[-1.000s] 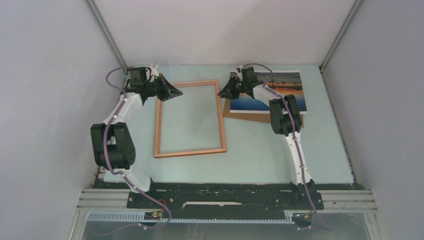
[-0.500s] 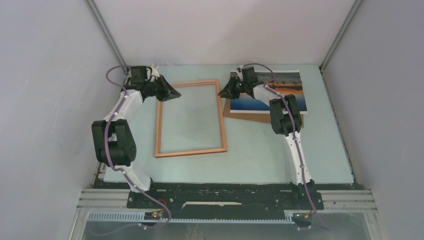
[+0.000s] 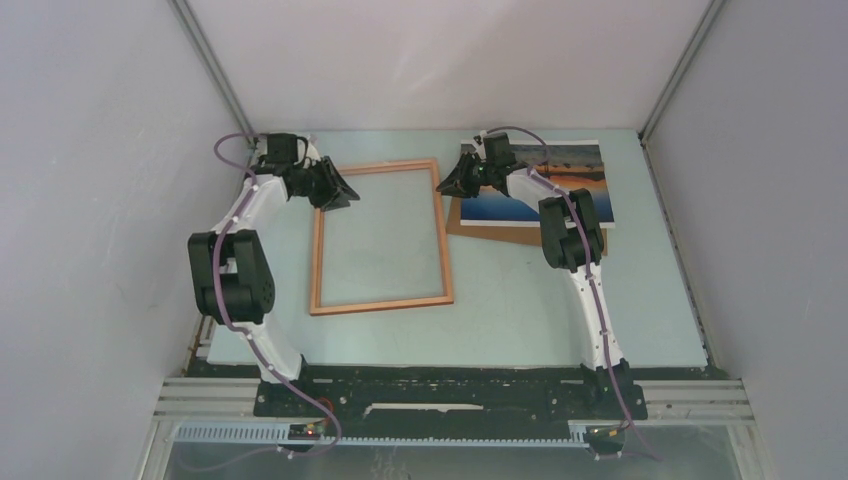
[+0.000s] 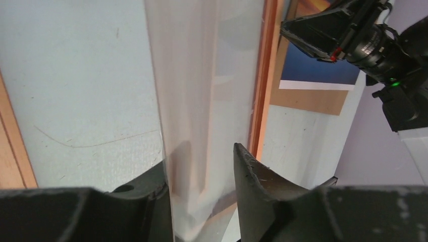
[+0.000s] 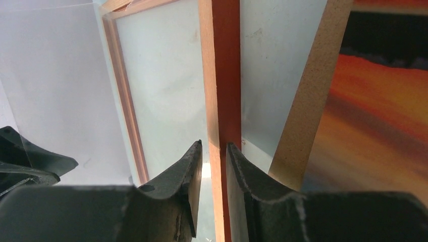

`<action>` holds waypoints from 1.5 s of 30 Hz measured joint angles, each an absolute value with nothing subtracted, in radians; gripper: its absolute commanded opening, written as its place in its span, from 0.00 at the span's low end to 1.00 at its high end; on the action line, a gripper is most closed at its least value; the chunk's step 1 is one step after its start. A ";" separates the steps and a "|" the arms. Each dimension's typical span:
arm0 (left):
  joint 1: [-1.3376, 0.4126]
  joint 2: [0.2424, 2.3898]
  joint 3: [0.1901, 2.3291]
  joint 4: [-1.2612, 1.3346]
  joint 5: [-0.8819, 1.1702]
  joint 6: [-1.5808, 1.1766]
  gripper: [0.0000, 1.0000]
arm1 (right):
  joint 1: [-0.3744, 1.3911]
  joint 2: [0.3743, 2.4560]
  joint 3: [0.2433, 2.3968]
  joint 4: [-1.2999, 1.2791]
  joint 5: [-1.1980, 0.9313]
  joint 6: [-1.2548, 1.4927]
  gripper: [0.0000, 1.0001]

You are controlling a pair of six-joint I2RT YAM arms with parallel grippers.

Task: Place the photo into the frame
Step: Place the photo frame item in the photo frame.

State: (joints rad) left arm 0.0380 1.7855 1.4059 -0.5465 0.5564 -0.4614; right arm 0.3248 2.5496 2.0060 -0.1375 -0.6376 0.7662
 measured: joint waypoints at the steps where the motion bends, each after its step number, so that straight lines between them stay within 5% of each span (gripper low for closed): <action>1: 0.038 1.788 1.409 -0.557 0.547 -0.458 0.46 | 0.325 2.550 2.006 -0.138 -0.638 0.766 0.31; 12: 0.040 1.804 1.440 -0.637 0.472 -0.400 0.61 | 0.327 2.550 2.006 -0.136 -0.657 0.767 0.31; 36: 0.053 1.871 1.474 -0.701 0.356 -0.353 0.70 | 0.328 2.550 2.006 -0.137 -0.664 0.767 0.31; 45: 0.053 1.872 1.490 -0.733 0.294 -0.331 0.83 | 0.329 2.550 2.006 -0.137 -0.664 0.767 0.31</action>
